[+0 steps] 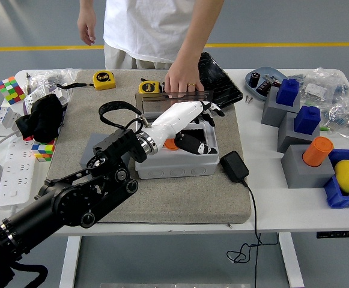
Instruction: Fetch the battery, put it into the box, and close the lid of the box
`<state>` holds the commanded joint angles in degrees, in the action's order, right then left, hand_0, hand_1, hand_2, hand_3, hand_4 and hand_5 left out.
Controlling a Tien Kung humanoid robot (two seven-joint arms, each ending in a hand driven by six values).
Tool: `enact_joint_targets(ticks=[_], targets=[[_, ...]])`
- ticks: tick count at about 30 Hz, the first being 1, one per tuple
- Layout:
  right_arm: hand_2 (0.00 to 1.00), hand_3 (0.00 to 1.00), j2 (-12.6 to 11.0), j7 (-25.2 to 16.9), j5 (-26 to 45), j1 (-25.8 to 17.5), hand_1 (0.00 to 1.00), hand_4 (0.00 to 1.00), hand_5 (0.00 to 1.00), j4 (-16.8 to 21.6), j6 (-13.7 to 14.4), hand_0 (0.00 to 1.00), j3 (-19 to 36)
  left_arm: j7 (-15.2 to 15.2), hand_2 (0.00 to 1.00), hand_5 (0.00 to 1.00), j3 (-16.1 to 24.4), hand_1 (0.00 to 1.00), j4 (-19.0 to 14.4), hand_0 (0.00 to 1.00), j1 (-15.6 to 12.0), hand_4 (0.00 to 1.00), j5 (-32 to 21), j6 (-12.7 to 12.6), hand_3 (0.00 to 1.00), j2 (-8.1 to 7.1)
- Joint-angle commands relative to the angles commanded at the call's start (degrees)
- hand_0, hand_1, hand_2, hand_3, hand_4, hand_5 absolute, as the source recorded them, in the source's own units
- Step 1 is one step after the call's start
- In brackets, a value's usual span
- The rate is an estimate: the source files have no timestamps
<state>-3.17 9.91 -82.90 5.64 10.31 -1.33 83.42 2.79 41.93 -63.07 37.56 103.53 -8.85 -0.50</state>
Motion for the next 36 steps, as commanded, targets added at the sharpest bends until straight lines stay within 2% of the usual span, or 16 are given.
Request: enact_joint_targets(ticks=[5, 6, 8, 11, 12, 14, 17, 18, 26, 31, 36], targets=[[0.700, 0.642, 0.0, 0.0, -0.2, 0.0, 0.665, 0.998, 0.630, 0.0, 0.0, 0.688, 0.3, 2.0, 0.557, 0.186, 2.8, 0.596, -3.6, 0.442, -1.3, 0.998, -0.9, -1.4, 0.698, -0.88], [0.699, 0.642, 0.0, 0.0, -0.2, 0.0, 0.665, 0.998, 0.630, 0.0, 0.0, 0.689, 0.3, 2.5, 0.552, 0.261, 3.4, 0.591, -4.4, 0.441, -1.6, 0.998, -1.3, -1.8, 0.690, -1.03], [0.699, 0.642, 0.1, 0.0, -0.3, -0.1, 0.665, 0.998, 0.630, 0.0, 0.0, 0.689, 0.4, 3.3, 0.552, 0.261, 5.1, 0.591, -6.0, 0.441, -2.3, 0.998, -1.5, -2.3, 0.690, -1.31], [0.699, 0.642, 0.1, 0.0, -0.4, -0.2, 0.665, 0.998, 0.630, 0.0, 0.0, 0.689, 0.6, 2.4, 0.552, 0.261, 7.5, 0.591, -8.0, 0.441, -3.3, 0.998, -1.6, -1.8, 0.690, -1.94], [0.699, 0.642, 0.1, 0.0, -0.4, -0.2, 0.664, 0.998, 0.629, 0.0, 0.0, 0.690, 0.6, 1.9, 0.530, 0.361, 8.0, 0.546, -8.7, 0.369, -3.7, 0.998, -1.9, -1.5, 0.624, -2.32], [0.699, 0.642, 0.1, 0.0, -0.4, -0.2, 0.664, 0.998, 0.629, 0.0, 0.1, 0.690, 0.6, 1.2, 0.530, 0.361, 8.5, 0.546, -9.7, 0.369, -4.5, 0.998, -2.6, -1.0, 0.624, -3.04], [0.699, 0.642, 0.1, 0.0, -0.3, -0.1, 0.664, 0.998, 0.629, 0.0, 0.1, 0.690, 0.8, 0.2, 0.530, 0.361, 9.2, 0.546, -11.3, 0.369, -6.0, 0.998, -2.0, -0.3, 0.624, -4.56], [0.699, 0.642, 0.2, 0.0, -0.2, -0.1, 0.665, 0.998, 0.629, 0.0, 0.1, 0.690, 0.8, 0.1, 0.491, 0.371, 9.3, 0.504, -11.8, 0.305, -6.4, 0.998, -2.0, -0.2, 0.542, -5.04], [0.699, 0.642, 0.1, -0.2, 0.0, -0.1, 0.664, 0.998, 0.628, 0.0, 0.1, 0.690, 1.1, -0.6, 0.496, 0.378, 10.5, 0.511, -14.6, 0.315, -11.3, 0.998, -2.3, 0.6, 0.530, -9.91], [0.699, 0.641, 0.1, -0.2, -0.2, -0.1, 0.665, 0.998, 0.629, 0.0, 0.2, 0.690, 1.4, -0.9, 0.508, 0.378, 10.7, 0.519, -14.8, 0.320, -13.4, 0.998, -2.8, 0.8, 0.533, -12.01], [0.699, 0.641, 0.1, -0.2, -0.3, -0.1, 0.665, 0.998, 0.628, 0.0, 0.2, 0.690, 1.5, -1.3, 0.508, 0.384, 10.2, 0.517, -14.7, 0.319, -14.9, 0.998, -3.3, 1.1, 0.532, -13.30]])
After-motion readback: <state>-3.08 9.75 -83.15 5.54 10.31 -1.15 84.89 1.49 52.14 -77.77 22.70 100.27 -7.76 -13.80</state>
